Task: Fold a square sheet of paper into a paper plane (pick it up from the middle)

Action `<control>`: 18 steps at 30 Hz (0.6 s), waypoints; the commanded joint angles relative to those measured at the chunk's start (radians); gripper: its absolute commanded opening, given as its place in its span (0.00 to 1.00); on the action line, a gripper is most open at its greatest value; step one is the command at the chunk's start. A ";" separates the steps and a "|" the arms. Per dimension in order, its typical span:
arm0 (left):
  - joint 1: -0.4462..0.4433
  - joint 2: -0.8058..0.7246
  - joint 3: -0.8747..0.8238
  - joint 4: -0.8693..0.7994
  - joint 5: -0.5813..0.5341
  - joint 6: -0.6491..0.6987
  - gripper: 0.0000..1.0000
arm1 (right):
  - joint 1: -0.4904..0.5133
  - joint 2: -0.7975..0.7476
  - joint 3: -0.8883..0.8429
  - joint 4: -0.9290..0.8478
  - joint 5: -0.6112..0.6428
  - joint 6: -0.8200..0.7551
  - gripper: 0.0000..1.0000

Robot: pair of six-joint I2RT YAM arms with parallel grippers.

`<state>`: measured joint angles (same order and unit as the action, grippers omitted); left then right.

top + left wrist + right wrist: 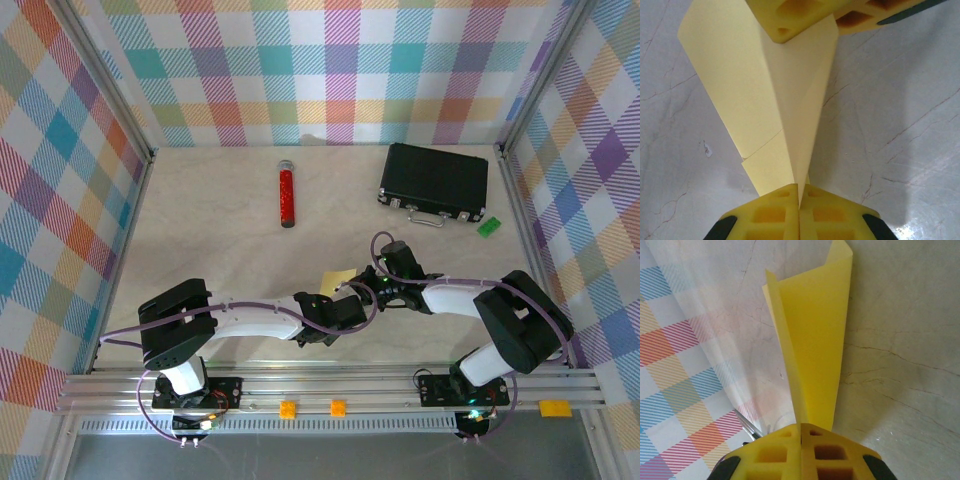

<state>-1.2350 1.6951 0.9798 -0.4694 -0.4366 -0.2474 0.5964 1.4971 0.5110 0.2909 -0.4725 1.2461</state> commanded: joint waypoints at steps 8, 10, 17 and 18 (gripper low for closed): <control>-0.007 0.018 0.003 -0.014 -0.006 -0.025 0.14 | 0.006 0.011 0.030 -0.024 -0.015 -0.003 0.06; -0.009 0.020 0.001 -0.016 -0.007 -0.028 0.15 | 0.006 0.011 0.032 -0.025 -0.015 -0.003 0.06; -0.008 0.023 -0.004 -0.018 -0.011 -0.032 0.14 | 0.006 0.016 0.031 -0.024 -0.014 -0.001 0.06; -0.008 0.022 -0.004 -0.018 -0.010 -0.034 0.14 | 0.006 0.017 0.031 -0.021 -0.014 -0.001 0.06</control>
<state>-1.2350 1.7069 0.9798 -0.4694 -0.4362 -0.2684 0.5964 1.4979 0.5144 0.2817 -0.4725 1.2461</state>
